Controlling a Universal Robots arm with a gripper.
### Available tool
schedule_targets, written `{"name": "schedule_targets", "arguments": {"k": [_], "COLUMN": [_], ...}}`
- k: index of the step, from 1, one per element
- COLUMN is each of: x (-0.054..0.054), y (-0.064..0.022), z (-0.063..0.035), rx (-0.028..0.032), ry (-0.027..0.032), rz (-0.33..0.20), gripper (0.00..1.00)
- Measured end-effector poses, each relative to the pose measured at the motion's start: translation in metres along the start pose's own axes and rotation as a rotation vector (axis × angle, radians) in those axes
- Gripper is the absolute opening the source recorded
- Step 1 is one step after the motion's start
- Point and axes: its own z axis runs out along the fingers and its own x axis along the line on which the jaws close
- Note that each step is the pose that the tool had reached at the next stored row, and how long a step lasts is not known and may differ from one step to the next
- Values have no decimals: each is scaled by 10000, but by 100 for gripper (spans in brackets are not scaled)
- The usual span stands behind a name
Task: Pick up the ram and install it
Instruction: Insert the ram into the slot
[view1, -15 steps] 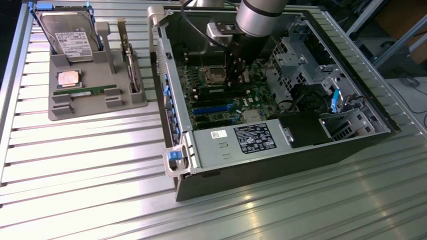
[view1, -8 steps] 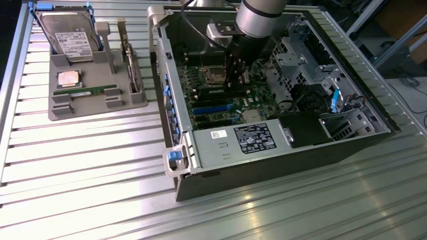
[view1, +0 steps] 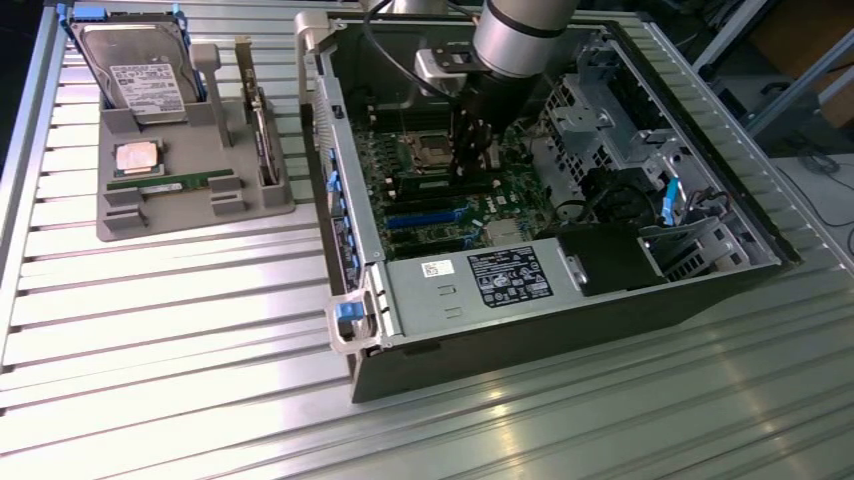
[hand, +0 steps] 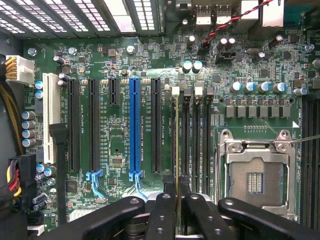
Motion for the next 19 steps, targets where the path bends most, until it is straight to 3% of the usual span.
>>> {"name": "schedule_targets", "arguments": {"k": [17, 19], "x": [-2, -2], "y": [27, 27], "z": [45, 45], "rx": [0, 0], "ry": [19, 19], "rz": [1, 2], "gripper": [13, 20]}}
